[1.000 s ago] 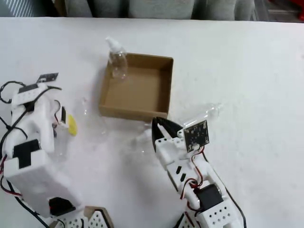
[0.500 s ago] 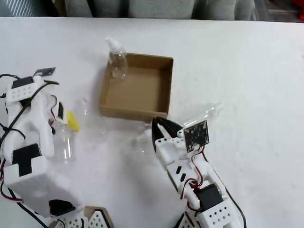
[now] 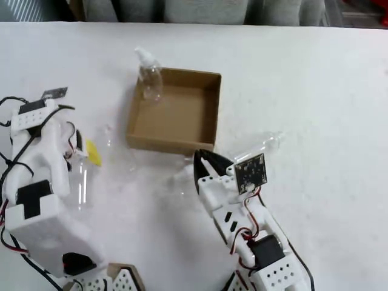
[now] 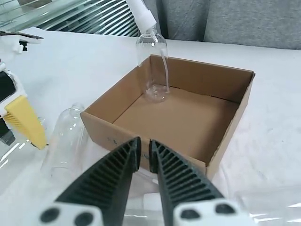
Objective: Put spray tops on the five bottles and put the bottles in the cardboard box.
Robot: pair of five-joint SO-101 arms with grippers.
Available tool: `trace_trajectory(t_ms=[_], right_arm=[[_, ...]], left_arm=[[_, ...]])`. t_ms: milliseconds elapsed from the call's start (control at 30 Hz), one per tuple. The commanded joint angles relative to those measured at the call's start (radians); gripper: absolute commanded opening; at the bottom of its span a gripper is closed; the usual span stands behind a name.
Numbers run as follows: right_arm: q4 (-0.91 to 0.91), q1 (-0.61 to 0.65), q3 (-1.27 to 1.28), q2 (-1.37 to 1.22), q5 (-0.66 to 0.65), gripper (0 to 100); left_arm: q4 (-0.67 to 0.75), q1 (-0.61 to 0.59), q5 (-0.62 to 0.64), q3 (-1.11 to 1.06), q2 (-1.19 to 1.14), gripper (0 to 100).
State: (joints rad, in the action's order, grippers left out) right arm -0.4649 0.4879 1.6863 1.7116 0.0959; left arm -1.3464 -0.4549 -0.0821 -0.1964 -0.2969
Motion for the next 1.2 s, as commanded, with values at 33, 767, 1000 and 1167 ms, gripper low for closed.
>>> trace_trajectory(t_ms=[33, 767, 1000, 1167], right_arm=[[-0.004, 0.002, 0.008, 0.002, -0.005, 1.6], [-0.004, 0.002, 0.008, 0.002, -0.005, 1.6], [-0.004, 0.002, 0.008, 0.002, -0.005, 1.6], [-0.004, 0.002, 0.008, 0.002, -0.005, 1.6]], left_arm=[[0.015, 0.007, 0.023, 0.015, -0.03, 28], [-0.101, 0.013, -0.068, 0.091, -0.038, 18], [-0.144, 0.019, -0.061, 0.209, -0.039, 18], [-0.083, 0.018, -0.061, 0.209, -0.048, 18]])
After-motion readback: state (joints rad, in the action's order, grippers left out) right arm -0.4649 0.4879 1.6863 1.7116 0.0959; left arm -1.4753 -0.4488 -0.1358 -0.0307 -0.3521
